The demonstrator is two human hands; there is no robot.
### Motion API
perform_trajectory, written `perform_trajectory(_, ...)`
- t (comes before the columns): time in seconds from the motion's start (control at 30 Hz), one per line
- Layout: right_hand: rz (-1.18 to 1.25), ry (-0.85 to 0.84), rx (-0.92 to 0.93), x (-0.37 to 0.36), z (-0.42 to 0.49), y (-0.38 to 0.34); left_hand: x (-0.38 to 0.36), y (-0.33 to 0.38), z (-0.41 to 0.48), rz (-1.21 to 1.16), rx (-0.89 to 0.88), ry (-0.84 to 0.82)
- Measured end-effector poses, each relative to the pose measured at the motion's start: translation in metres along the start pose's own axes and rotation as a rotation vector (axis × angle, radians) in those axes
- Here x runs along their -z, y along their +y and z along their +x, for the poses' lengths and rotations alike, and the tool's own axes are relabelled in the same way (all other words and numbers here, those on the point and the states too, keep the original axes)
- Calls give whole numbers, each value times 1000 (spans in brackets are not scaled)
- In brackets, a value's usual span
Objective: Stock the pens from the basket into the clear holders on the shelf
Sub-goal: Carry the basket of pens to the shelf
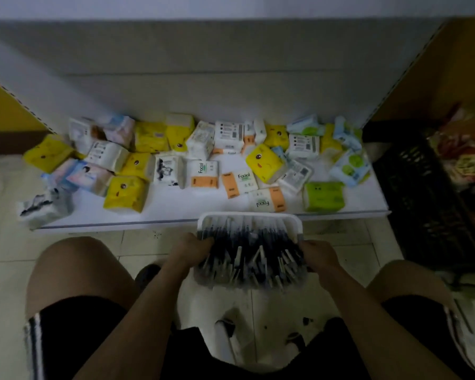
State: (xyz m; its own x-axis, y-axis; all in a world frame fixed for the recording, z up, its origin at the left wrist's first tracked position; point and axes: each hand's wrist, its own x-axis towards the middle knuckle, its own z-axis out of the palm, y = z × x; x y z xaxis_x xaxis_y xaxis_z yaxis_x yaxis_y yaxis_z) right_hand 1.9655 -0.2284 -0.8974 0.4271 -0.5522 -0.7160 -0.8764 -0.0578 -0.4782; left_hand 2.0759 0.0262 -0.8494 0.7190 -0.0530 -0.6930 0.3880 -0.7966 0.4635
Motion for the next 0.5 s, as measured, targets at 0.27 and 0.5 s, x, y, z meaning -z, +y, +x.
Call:
perform_trajectory(0.27,218,168,205,-3,-19,8,-21,-22,6,-99,-153,174)
perform_trajectory(0.5,321,154,226,-5,-61,29,-21,-45,-29,-228,-195,289)
